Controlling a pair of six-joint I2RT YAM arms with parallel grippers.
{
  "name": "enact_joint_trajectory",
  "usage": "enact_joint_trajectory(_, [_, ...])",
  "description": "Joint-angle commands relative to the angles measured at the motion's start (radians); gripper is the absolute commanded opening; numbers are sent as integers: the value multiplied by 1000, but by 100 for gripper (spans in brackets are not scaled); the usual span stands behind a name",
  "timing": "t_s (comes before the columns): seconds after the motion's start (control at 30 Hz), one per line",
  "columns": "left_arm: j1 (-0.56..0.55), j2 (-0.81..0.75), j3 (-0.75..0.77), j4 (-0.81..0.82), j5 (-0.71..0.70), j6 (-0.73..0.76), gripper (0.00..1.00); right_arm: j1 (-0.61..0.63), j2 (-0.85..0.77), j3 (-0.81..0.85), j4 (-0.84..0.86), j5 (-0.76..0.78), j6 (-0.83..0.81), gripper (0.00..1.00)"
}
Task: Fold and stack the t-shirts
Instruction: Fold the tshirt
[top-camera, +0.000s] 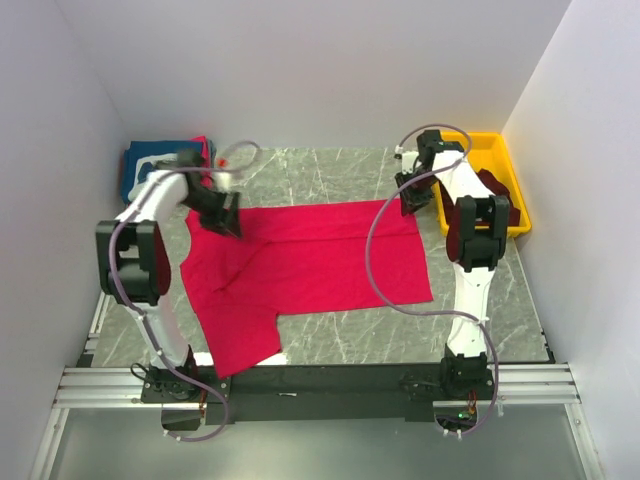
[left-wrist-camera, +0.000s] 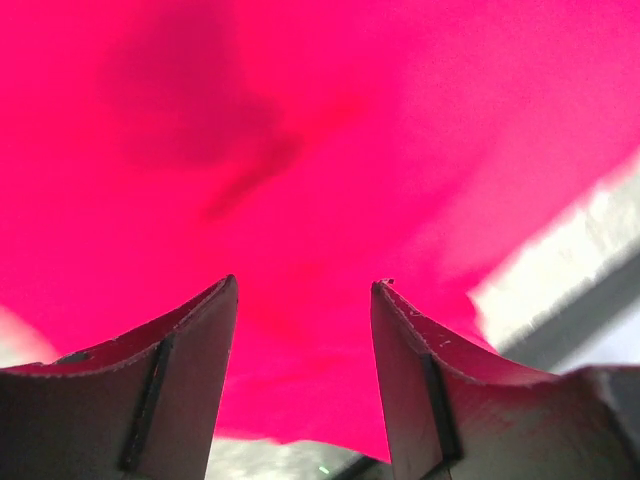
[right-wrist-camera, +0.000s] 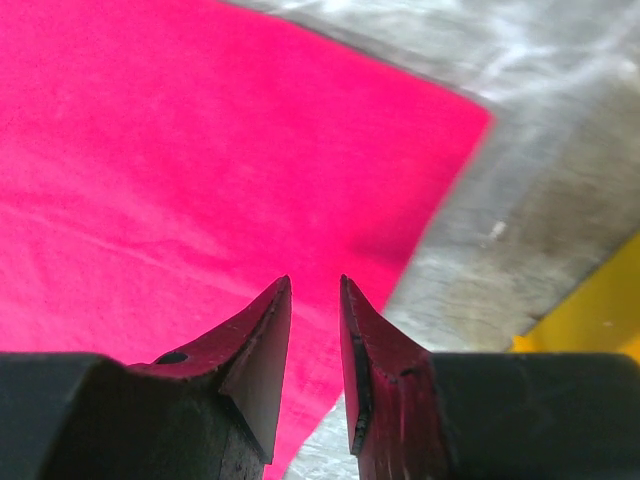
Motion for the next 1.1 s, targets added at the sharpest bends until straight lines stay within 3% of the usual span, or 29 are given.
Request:
enact_joint_trajectory(0.0, [90, 36, 105, 0, -47, 9, 61, -29, -57, 43, 17, -43, 37, 34])
enact_joint_trajectory(0.2, [37, 91, 65, 53, -16, -40, 69, -34, -60, 0, 35, -69, 45, 34])
enact_joint_trajectory(0.53, [-16, 111, -74, 157, -136, -98, 69, -46, -79, -32, 31, -75, 40, 34])
enact_joint_trajectory(0.83, [7, 83, -84, 162, -173, -95, 72, -45, -80, -46, 23, -54, 21, 34])
enact_joint_trajectory(1.07, [26, 71, -47, 147, -162, -89, 68, -46, -71, -61, 18, -25, 13, 34])
